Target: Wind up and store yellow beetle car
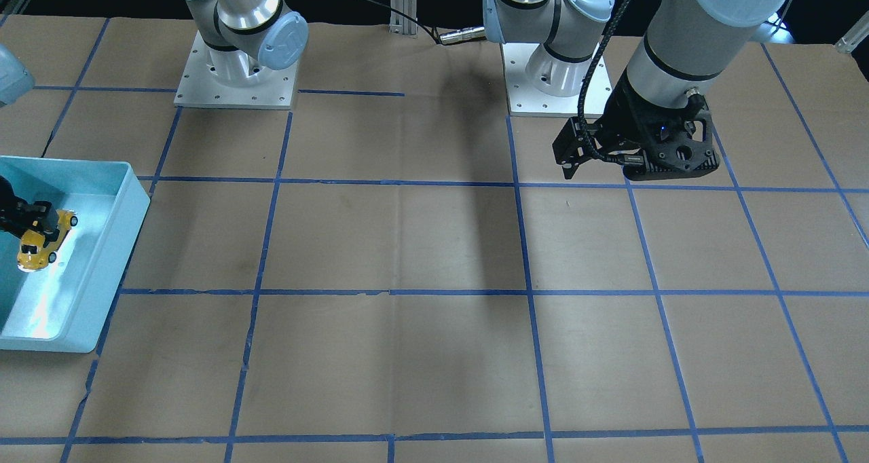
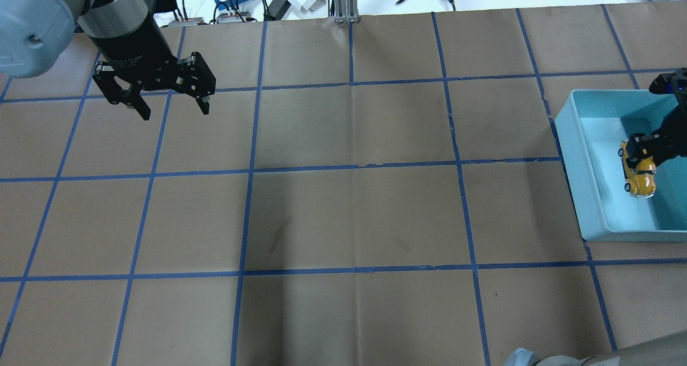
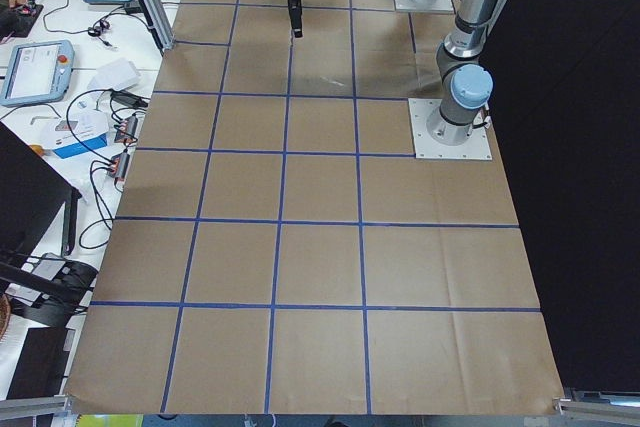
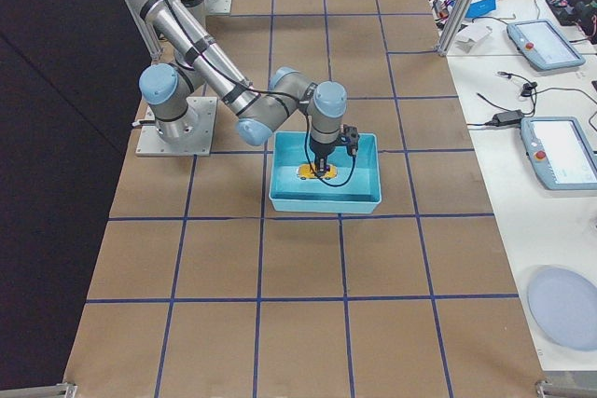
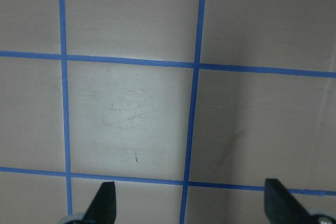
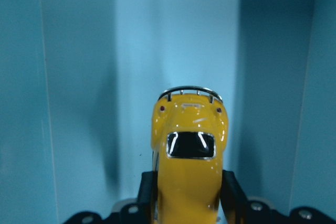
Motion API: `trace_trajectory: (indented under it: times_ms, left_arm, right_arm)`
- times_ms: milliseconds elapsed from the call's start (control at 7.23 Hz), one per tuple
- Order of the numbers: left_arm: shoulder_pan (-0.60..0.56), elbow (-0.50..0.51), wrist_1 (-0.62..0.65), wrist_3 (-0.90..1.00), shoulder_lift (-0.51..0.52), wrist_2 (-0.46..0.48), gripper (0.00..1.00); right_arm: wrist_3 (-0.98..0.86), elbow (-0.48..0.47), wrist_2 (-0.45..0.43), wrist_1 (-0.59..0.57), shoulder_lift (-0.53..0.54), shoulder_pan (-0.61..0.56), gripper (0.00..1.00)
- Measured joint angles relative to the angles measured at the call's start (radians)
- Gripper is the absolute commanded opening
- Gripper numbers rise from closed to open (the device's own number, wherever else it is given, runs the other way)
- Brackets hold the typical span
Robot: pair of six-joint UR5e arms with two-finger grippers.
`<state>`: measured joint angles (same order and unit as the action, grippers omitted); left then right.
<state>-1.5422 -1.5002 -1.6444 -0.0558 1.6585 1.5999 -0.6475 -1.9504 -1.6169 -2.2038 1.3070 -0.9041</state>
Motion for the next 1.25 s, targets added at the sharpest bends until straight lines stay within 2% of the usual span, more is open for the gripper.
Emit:
trace_trajectory:
  times_ms: [138, 277, 415, 692, 969, 1246]
  left_arm:
    - [0.000, 0.000, 0.000, 0.000, 0.000, 0.000, 1.00]
    - [0.000, 0.000, 0.000, 0.001, 0.000, 0.000, 1.00]
    - [0.001, 0.001, 0.000, 0.002, 0.000, 0.000, 1.00]
    - [0.002, 0.003, 0.005, 0.005, 0.001, 0.000, 1.00]
    - [0.002, 0.002, 0.008, 0.005, 0.000, 0.000, 1.00]
    - [0.002, 0.003, 0.009, 0.005, 0.000, 0.000, 1.00]
  right_arm:
    - [-0.012, -0.016, -0.001, -0.021, -0.013, 0.007, 0.32]
    - [-0.016, -0.026, 0.000, -0.031, -0.021, 0.010, 0.85]
    - [-0.017, -0.027, 0.000, -0.036, -0.025, 0.011, 1.00]
    - [-0.016, -0.010, -0.002, -0.032, -0.019, 0.008, 1.00]
    - [-0.012, 0.051, -0.005, 0.026, 0.005, -0.019, 1.00]
    - [0.005, 0.191, 0.008, 0.243, 0.091, -0.089, 1.00]
